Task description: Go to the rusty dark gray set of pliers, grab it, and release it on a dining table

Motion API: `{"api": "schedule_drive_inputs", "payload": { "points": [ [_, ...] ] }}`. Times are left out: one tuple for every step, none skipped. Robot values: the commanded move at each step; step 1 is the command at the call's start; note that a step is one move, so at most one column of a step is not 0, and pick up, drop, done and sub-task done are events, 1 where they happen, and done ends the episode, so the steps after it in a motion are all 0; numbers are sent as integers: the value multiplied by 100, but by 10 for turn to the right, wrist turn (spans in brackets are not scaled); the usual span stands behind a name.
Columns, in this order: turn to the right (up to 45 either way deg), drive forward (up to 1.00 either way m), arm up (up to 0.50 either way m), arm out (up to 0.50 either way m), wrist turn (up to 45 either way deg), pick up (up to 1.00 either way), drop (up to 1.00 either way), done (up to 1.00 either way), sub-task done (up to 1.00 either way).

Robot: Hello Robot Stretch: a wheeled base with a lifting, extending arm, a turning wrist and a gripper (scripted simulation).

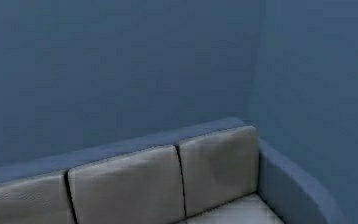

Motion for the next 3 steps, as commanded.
{"api": "schedule_drive_inputs", "payload": {
  "points": [
    [-450, 0, 0, 0, 0, 0, 0, 0, 0],
    [-180, 0, 0, 0, 0, 0, 0, 0, 0],
    [0, 0, 42, 0, 0, 0, 0, 0, 0]
  ]
}}
